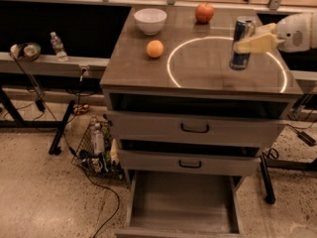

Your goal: Place redbull can into bottom drawer

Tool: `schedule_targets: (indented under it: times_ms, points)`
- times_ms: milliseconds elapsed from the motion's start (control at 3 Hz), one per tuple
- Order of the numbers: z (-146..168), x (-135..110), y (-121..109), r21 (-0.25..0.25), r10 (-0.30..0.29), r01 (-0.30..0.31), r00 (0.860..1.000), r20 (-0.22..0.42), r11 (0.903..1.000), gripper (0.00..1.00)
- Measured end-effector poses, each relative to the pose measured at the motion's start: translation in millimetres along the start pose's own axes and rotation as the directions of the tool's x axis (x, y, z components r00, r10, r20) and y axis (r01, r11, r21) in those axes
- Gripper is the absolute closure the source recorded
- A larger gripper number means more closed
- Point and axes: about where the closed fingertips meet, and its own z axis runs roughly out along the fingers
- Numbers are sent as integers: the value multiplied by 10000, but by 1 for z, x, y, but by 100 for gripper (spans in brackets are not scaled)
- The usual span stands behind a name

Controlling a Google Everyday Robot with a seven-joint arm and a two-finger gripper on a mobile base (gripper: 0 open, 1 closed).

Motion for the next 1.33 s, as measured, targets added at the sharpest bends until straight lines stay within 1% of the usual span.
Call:
schedule_targets:
  times_ms: [333,667,1000,1333]
  points:
    - [-62,37,38,0,832,-832,9964,-136,9965,100]
    - [-84,62,46,142,1274,-1271,9915,-248,9918,100]
    - [-84,62,47,141,1274,-1271,9915,-248,9918,100]
    - [-89,72,73,-187,1241,-1244,9921,-167,9921,100]
